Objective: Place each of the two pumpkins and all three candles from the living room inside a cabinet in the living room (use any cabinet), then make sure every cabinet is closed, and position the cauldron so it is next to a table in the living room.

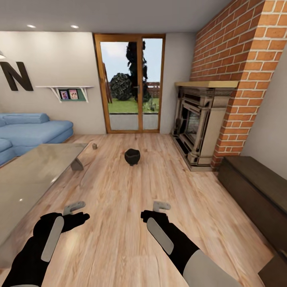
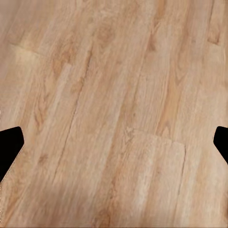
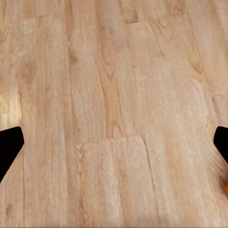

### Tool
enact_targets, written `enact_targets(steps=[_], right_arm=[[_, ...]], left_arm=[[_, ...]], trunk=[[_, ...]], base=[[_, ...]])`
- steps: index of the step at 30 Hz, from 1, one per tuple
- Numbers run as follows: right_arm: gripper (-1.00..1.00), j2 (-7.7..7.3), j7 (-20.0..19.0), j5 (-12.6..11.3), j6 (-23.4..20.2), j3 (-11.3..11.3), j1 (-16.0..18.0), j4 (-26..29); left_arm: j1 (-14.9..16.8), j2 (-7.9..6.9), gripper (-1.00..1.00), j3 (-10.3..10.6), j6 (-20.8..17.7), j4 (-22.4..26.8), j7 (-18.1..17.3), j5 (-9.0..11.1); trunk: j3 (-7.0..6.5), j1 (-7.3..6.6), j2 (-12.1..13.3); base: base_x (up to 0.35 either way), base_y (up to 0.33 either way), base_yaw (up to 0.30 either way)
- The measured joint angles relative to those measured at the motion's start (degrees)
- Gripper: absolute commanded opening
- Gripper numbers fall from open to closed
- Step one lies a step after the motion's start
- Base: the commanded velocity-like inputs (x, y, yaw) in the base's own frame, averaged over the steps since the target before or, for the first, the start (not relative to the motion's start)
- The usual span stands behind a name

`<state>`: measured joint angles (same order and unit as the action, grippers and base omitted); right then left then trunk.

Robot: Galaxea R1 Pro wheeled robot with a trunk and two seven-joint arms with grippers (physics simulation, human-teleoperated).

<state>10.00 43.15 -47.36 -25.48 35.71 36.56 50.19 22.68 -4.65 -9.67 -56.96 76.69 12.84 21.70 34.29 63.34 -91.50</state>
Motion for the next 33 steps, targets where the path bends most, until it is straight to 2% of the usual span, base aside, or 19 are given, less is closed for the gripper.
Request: enact_targets(steps=[18, 27, 29, 31, 33], right_arm=[[1.0, 0.0, 0.0, 0.0, 0.0, 0.0, 0.0, 0.1], [1.0, 0.0, 0.1, -0.1, 0.0, -0.2, 0.1, -0.2], [1.0, 0.0, 0.2, -0.1, 0.1, -0.2, 0.1, -0.3], [1.0, 0.0, 0.5, 0.0, 0.1, -0.2, 0.1, -0.2], [1.0, 0.0, 0.7, 0.0, 0.0, -0.1, 0.0, -0.2]], left_arm=[[0.0, -1.22, 1.0, 0.4, 0.1, -0.9, 0.1, 0.0], [0.0, -1.47, 1.0, 0.4, 1.2, -7.5, 0.1, -0.5], [0.0, -1.49, 1.0, 0.5, 3.5, -10.4, 0.1, -0.6], [0.0, -1.5, 1.0, 0.5, 7.5, -16.2, 0.1, -0.7], [0.0, -1.5, 1.0, 0.5, 10.1, -19.9, 0.1, -0.8]], trunk=[[0.0, 0.0, 0.0], [0.23, 0.0, 0.0], [0.29, 0.0, 0.0], [0.32, 0.0, 0.0], [0.33, 0.0, 0.0]], base=[[0.175, 0.264, 0.0], [0.265, 0.231, -0.099], [0.276, 0.22, -0.061], [0.277, 0.219, -0.027], [0.279, 0.215, -0.013]])
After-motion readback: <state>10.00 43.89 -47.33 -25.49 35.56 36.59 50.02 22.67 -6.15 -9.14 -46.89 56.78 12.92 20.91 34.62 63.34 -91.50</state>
